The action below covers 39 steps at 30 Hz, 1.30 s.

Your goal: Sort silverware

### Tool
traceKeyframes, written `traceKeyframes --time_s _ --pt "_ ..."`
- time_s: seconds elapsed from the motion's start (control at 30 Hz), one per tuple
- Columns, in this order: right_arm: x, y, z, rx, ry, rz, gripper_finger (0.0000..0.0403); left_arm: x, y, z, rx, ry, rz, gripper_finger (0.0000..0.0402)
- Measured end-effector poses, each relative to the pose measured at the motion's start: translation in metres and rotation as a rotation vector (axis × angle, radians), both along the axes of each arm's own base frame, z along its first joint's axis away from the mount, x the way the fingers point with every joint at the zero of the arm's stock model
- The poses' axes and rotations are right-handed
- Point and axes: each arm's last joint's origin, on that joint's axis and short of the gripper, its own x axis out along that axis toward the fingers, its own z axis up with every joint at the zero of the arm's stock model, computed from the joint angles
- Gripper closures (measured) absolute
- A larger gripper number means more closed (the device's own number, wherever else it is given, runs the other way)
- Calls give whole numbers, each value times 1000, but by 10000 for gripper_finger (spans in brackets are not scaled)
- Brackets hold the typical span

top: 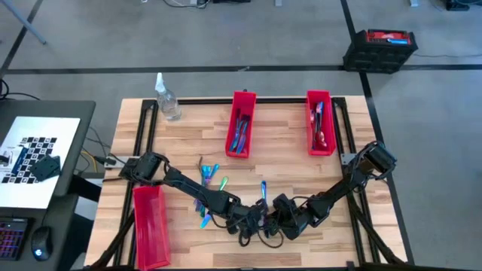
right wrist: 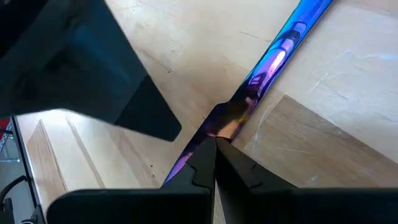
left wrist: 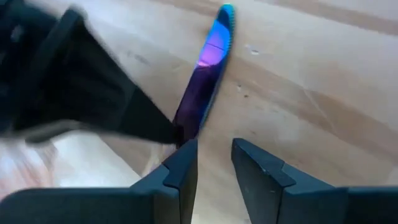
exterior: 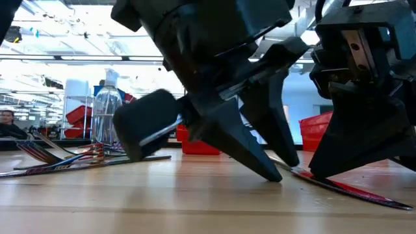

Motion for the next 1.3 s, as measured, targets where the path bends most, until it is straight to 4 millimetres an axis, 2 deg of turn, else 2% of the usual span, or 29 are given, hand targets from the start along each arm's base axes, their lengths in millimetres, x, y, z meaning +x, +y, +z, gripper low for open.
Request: traceKeyframes --time_s 0.3,0.5,0.67,1.03,1.13,1.3 --pt "0 1 0 8 6 27 403 8 3 -1 109 -82 -186 309" --pt "1 1 0 11 3 42 403 13 6 -18 159 -84 -281 309" --pt "3 2 -4 32 5 56 403 15 5 -26 169 -102 -303 309" --pt "4 6 -5 41 -24 78 403 16 5 -25 125 -121 -322 309" --pt "3 9 -5 36 -30 95 403 17 4 -25 125 -126 -335 319" --pt "3 14 -4 47 -56 113 403 17 3 -26 139 -132 -380 364"
